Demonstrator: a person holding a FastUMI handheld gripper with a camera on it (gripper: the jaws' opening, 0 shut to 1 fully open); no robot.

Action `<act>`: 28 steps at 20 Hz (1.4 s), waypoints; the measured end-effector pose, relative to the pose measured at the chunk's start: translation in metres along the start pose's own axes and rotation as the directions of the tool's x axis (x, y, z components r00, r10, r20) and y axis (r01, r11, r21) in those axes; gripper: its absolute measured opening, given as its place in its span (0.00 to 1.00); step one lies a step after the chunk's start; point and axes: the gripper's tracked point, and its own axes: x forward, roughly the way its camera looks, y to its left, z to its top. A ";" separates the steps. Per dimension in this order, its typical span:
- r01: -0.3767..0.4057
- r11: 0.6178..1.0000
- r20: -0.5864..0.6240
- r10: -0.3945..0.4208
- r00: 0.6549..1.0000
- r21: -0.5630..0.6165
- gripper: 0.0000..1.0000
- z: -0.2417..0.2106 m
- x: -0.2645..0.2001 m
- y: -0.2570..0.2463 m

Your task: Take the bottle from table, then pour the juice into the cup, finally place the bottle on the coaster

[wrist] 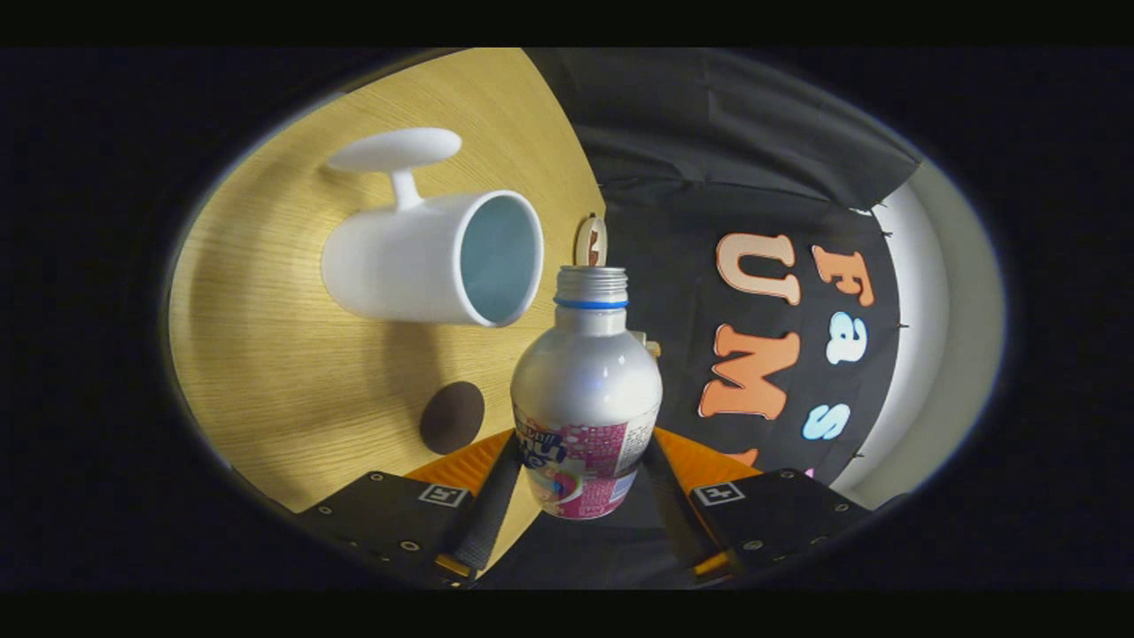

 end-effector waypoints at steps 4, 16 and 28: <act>0.001 1.000 -0.001 -0.001 1.000 -0.031 0.77 -0.001 0.001 -0.003; -0.004 0.987 -0.012 0.002 1.000 -0.162 0.77 -0.001 0.003 -0.008; -0.002 0.972 -0.022 -0.003 1.000 -0.234 0.77 -0.002 0.001 -0.018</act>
